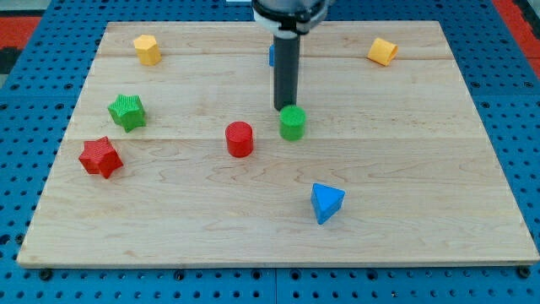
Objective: Slide the red circle down a bit
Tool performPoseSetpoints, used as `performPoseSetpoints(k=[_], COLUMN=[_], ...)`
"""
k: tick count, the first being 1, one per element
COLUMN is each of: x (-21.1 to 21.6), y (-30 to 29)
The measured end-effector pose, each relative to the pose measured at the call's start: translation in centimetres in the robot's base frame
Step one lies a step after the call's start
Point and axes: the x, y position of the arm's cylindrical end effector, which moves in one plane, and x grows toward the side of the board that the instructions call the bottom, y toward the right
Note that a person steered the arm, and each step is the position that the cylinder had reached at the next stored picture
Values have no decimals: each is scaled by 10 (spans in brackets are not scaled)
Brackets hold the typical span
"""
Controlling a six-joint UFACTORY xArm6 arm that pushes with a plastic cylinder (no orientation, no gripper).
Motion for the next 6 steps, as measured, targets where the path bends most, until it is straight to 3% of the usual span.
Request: performPoseSetpoints(k=[1, 2, 3, 4, 6], x=[25, 0, 5, 50, 44], y=[0, -15, -67, -67, -107])
